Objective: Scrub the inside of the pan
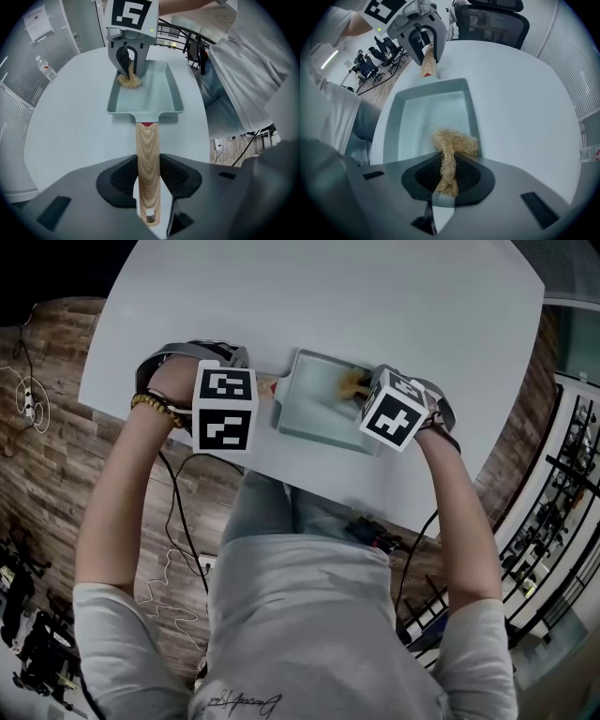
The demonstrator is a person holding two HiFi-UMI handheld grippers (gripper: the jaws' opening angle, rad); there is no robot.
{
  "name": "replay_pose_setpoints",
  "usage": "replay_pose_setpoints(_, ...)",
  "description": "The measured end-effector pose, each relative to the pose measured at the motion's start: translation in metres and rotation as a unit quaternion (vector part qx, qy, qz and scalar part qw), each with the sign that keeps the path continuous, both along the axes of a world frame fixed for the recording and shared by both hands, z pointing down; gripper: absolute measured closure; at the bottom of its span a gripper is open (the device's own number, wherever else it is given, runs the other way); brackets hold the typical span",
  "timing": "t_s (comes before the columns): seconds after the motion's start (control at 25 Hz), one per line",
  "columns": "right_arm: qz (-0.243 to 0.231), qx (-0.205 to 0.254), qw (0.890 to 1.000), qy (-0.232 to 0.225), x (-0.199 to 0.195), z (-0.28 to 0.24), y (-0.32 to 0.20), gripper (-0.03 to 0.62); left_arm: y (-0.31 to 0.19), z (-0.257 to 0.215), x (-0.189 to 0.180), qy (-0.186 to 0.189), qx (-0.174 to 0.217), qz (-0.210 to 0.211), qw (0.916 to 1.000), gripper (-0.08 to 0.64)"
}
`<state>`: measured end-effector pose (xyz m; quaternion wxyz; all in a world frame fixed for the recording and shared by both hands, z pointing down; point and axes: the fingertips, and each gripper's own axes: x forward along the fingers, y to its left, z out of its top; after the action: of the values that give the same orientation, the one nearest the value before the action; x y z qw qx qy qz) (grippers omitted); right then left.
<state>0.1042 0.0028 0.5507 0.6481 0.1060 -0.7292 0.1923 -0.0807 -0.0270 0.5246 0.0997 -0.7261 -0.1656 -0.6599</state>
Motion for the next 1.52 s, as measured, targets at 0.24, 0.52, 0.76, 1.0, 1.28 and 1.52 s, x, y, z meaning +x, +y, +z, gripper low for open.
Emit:
replay_pose_setpoints(0.24, -0.038, -0.011, 0.999, 0.036, 0.0, 0.001, 0.018, 0.525, -0.001, 0.001, 0.0, -0.006, 0.008, 0.0, 1.0, 0.408)
replay_pose_setpoints(0.52, -0.066, -0.052, 0.995, 0.048, -0.006, -0.002, 0.056, 0.525, -0.003, 0.002, 0.002, -0.011, 0.01, -0.002, 0.9999, 0.408)
replay_pose_setpoints(0.76, -0.069, -0.094, 0.993, 0.035, -0.018, -0.003, 0.085, 0.525, -0.006, 0.003, 0.0, -0.012, 0.011, -0.007, 0.9998, 0.408)
replay_pose_setpoints(1.0, -0.084, -0.088, 0.992, 0.036, -0.018, -0.004, 0.089, 0.525, -0.004, 0.001, 0.0, -0.021, 0.004, 0.003, 0.9998, 0.408)
replay_pose_setpoints(1.28, -0.065, -0.058, 0.995, 0.049, 0.0, -0.002, 0.043, 0.525, -0.001, 0.001, 0.0, -0.015, -0.007, 0.002, 0.9999, 0.408)
replay_pose_setpoints(1.52, -0.039, -0.042, 0.997, 0.059, 0.014, 0.0, 0.007, 0.525, 0.002, 0.0, 0.003, -0.013, -0.007, 0.007, 0.9999, 0.408)
